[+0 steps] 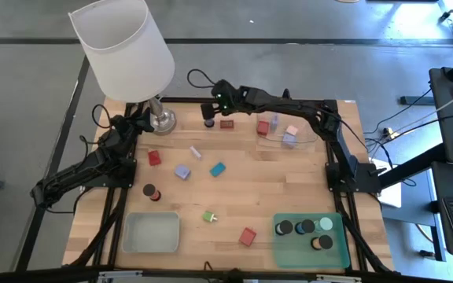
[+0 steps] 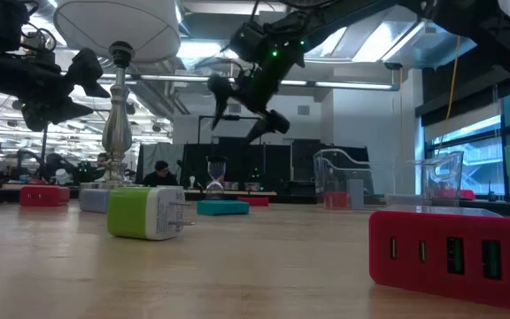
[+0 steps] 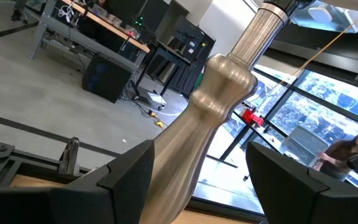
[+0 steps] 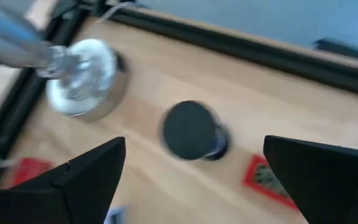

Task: Pick & Place Office items
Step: Put the blue hourglass into the green bin

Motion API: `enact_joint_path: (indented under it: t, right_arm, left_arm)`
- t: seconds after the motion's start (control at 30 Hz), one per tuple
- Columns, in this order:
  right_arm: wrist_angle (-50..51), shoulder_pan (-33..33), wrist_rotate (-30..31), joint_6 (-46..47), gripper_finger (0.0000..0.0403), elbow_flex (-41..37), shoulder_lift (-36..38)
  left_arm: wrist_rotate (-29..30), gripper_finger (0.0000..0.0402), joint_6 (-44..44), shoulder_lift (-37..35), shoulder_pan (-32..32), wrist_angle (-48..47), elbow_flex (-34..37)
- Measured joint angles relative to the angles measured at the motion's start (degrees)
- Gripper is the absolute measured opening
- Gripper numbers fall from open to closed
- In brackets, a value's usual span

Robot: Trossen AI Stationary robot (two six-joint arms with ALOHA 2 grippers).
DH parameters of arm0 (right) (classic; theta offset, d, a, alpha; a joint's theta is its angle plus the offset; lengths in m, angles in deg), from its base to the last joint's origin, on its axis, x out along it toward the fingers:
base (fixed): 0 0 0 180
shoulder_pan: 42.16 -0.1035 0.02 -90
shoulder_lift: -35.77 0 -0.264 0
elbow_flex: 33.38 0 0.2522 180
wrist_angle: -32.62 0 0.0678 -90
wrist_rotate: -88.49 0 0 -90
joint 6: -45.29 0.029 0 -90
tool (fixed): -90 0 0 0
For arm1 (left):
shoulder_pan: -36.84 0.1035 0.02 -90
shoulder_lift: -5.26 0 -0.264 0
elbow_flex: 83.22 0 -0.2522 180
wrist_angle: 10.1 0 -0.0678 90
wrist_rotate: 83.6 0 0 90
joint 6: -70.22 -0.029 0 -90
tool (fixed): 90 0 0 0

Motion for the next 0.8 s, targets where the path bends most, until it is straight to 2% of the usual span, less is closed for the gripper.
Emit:
enact_joint_path:
  t: [0.07, 0.13, 0.33, 0.5, 0.8]
  right_arm:
    - [-0.2, 0.0, -2.3, 0.2, 0.0384, 0.7, 0.0]
    - [-0.5, -0.1, -2.0, -0.9, 0.0384, 0.8, 0.0]
    - [-2.1, -0.9, 9.3, -11.2, 0.0384, 0.8, -1.1]
    - [-6.3, -1.2, 7.8, -14.3, 0.0384, 0.8, -3.5]
    - [-7.1, -1.6, 8.4, -18.4, 0.0384, 0.8, -4.0]
  left_arm:
    - [0.0, 0.0251, 0.0, 0.0, 0.0, 0.0, 0.0]
    - [0.0, 0.0251, 0.0, 0.0, 0.0, 0.0, 0.0]
    - [0.0, 0.0251, 0.0, 0.0, 0.0, 0.0, 0.0]
    - [0.0, 0.0251, 0.0, 0.0, 0.0, 0.0, 0.0]
    - [0.0, 0.0251, 0.0, 0.0, 0.0, 0.0, 0.0]
